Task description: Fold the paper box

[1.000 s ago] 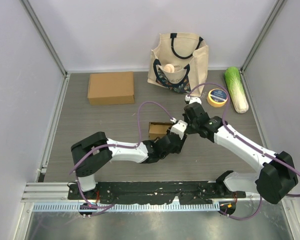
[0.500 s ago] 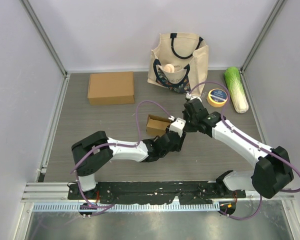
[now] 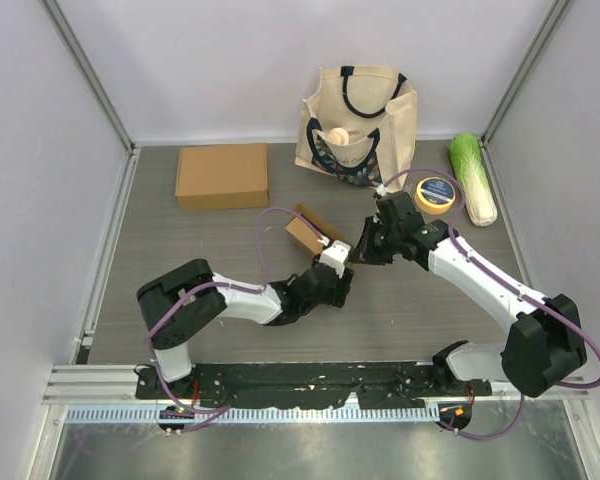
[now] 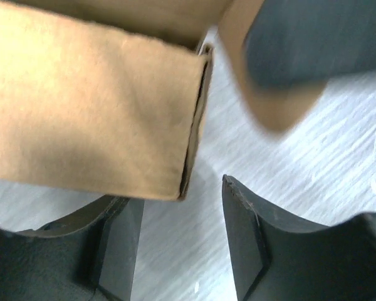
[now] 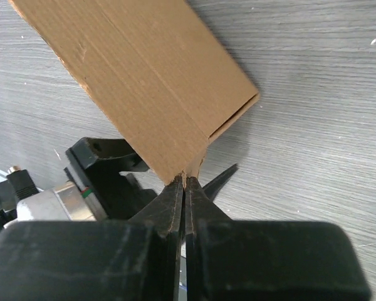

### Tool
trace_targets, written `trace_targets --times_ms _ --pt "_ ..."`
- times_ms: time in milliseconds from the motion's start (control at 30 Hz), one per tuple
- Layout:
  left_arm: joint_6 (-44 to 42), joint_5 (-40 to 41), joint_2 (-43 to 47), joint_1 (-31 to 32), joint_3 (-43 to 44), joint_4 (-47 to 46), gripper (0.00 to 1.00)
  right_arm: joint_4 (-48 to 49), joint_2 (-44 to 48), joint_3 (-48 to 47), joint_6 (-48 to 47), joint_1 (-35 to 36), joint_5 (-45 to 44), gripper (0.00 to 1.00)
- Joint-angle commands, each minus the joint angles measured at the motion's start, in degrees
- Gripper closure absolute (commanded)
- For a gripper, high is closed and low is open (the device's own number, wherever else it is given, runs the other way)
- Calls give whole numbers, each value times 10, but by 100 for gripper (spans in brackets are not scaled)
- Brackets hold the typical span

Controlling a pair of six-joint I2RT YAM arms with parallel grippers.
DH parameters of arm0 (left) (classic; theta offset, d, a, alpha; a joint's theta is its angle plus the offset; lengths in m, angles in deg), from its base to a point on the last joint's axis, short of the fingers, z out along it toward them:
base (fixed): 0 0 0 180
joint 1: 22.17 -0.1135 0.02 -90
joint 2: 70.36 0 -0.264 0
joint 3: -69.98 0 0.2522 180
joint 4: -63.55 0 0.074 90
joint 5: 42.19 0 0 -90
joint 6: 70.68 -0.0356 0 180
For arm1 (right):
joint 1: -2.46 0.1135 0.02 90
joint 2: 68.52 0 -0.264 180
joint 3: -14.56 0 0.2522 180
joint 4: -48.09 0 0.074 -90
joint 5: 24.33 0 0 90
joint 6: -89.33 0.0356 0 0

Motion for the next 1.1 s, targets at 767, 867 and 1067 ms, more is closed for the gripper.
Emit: trace_targets --times_ms 767,867,1067 --pt "87 -271 363 -162 -167 72 43 14 -51 -47 -1 -12 49 99" --pt "93 -246 292 -125 -148 24 50 14 -53 -47 7 -12 55 99" --pt "94 -246 187 -121 -103 -2 53 -2 -58 -51 24 -13 43 99"
